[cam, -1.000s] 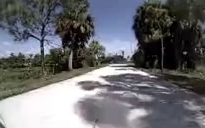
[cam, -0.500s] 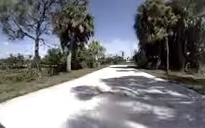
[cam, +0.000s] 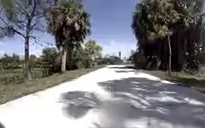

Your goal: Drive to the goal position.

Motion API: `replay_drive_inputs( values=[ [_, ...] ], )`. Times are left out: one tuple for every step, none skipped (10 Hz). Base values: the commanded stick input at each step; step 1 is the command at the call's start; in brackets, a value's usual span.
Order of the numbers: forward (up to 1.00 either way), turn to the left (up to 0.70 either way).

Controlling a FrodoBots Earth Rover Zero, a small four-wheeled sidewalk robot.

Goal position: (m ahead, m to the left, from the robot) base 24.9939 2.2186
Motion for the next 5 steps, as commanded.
replay_drive_inputs(
  values=[
    [0.85,0.0],
    [0.85,0.0],
    [0.85,0.0],
    [0.85,0.0],
    [0.85,0.0]
  ],
)
